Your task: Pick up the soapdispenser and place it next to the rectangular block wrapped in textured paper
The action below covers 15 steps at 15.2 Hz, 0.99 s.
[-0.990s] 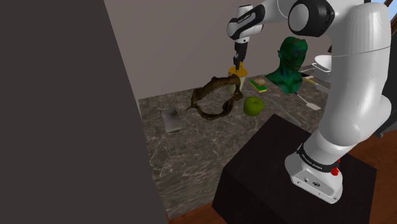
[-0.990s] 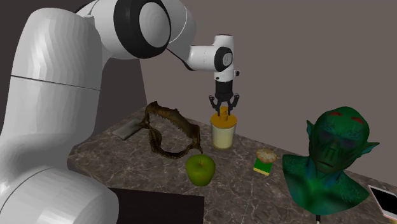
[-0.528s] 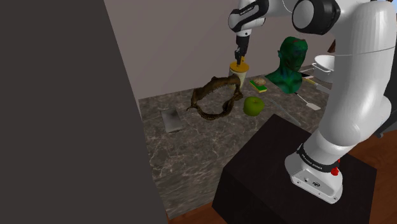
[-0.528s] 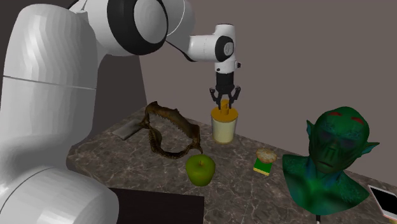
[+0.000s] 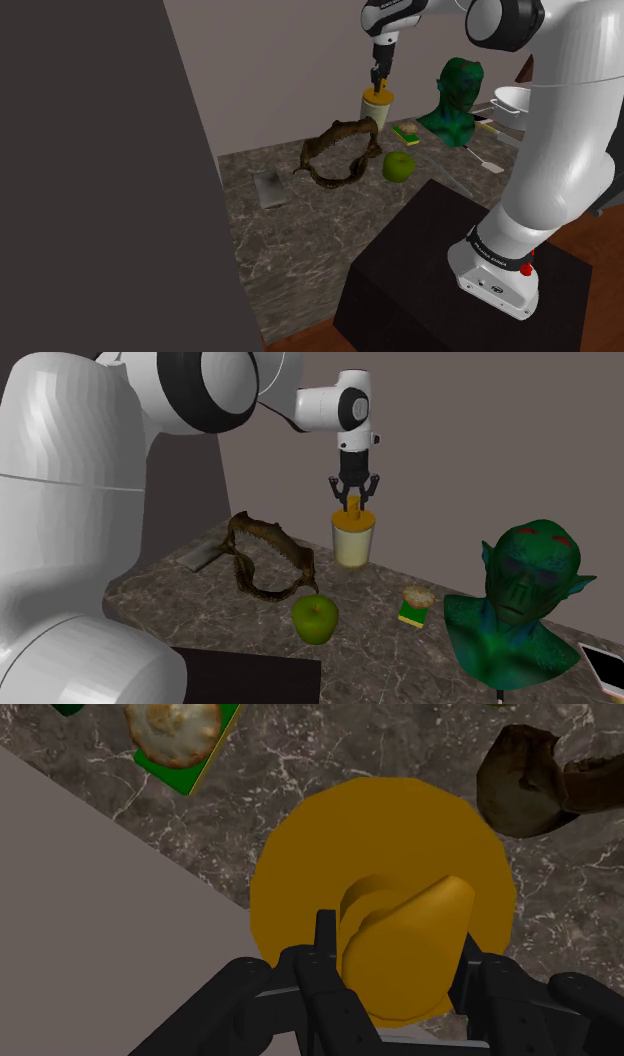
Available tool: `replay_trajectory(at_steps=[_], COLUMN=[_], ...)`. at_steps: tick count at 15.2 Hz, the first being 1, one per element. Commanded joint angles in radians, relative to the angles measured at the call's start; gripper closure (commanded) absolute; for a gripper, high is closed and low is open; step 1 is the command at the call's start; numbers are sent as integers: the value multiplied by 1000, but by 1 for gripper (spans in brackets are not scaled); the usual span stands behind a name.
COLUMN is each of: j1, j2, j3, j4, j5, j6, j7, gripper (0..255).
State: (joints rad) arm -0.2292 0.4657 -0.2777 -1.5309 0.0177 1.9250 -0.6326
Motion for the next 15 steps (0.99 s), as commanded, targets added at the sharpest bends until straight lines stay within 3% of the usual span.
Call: replay_trajectory(at_steps=[1,15], j1=[-2,-6], j2=[-4,-29], j3=[-1,-7], j4=[22,175], j5=[-1,-6], j6=[-26,-202], j7=[-2,-11], gripper=[255,255])
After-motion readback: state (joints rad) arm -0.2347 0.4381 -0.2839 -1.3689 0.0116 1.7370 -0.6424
